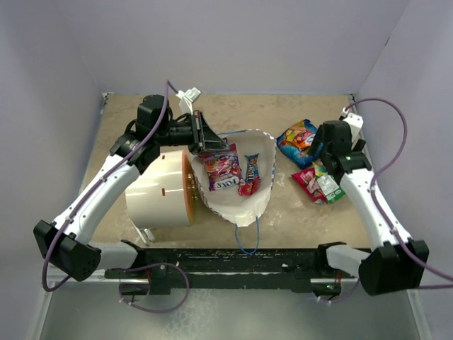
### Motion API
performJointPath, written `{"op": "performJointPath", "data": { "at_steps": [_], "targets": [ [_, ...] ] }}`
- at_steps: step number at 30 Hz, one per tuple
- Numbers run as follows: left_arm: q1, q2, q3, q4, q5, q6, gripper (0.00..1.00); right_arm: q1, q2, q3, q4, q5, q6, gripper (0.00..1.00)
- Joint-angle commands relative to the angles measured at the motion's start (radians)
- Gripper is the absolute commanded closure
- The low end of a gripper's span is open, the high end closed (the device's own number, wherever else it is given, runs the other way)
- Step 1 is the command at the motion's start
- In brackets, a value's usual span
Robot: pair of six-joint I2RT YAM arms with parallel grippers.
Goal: Take the snacks out of the paper bag
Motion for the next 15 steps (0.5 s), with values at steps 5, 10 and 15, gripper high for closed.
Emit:
{"op": "performJointPath", "data": {
  "at_steps": [5, 10, 15],
  "targets": [
    [-0.004, -0.028, 0.064, 0.040, -0.059, 0.000, 1.00, 0.002, -0.187, -0.047, 0.057, -0.428, -0.260, 0.00],
    [-0.005, -0.027, 0.059, 0.032, -0.072, -0.006, 1.00, 0.004, -0.231, -0.073, 0.167, -0.691, -0.224, 0.02],
    [-0.014, -0.032, 0.053, 0.034, -0.075, -0.035, 1.00, 0.053, -0.218, -0.058, 0.192, -0.738, -0.235, 0.03]
  ]
}}
